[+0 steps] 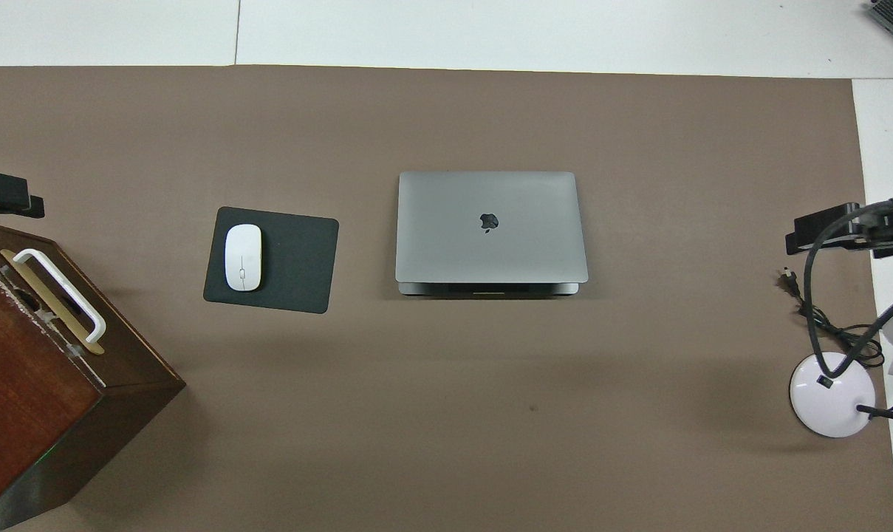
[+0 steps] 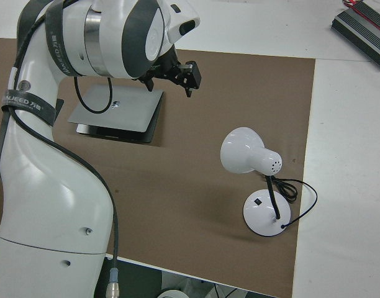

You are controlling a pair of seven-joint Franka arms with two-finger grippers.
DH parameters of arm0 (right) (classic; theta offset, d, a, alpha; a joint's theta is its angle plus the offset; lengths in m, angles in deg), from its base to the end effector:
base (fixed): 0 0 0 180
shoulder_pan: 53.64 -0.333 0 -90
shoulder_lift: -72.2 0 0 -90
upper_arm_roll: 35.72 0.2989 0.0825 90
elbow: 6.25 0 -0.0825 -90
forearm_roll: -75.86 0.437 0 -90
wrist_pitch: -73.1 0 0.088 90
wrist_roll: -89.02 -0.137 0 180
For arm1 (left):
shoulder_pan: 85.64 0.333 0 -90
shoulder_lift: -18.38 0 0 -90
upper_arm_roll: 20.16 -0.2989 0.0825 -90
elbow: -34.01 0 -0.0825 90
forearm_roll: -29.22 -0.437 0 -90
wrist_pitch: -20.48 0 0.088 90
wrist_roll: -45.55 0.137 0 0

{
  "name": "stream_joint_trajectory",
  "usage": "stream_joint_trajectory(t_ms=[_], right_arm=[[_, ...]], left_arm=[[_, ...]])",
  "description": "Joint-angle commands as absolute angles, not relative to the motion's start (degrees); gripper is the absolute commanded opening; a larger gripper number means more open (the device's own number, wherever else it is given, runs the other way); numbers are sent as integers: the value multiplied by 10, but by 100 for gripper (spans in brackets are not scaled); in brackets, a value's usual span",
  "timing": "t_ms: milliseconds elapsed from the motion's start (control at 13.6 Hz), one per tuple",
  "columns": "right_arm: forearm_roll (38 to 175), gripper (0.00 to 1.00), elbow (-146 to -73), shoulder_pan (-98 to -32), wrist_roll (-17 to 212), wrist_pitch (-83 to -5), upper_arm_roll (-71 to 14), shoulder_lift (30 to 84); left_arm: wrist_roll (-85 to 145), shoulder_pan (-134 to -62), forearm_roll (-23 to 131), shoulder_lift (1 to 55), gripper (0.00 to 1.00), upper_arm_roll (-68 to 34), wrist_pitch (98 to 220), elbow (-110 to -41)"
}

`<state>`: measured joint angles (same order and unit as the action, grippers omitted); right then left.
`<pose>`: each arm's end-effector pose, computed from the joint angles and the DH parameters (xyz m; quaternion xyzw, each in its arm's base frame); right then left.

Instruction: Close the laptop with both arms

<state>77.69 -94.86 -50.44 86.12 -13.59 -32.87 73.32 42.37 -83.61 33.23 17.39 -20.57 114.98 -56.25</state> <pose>0.5957 0.0011 0.5969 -0.9995 0.0276 0.0073 0.0153 0.6132 0.0171 0.5933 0.9971 0.0501 0.0454 0.0353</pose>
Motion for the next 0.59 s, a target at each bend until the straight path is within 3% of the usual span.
stream_joint_trajectory(t_ms=[0, 294, 514], right_arm=[[773, 100, -971, -497, 868, -151, -326, 749], [772, 100, -971, -498, 868, -151, -326, 749], [770, 100, -971, -499, 867, -153, -326, 749]], left_arm=[[429, -839, 323, 170, 100, -210, 1143, -562], [419, -846, 289, 146, 100, -210, 1152, -603], [421, -843, 290, 159, 100, -211, 1154, -589]])
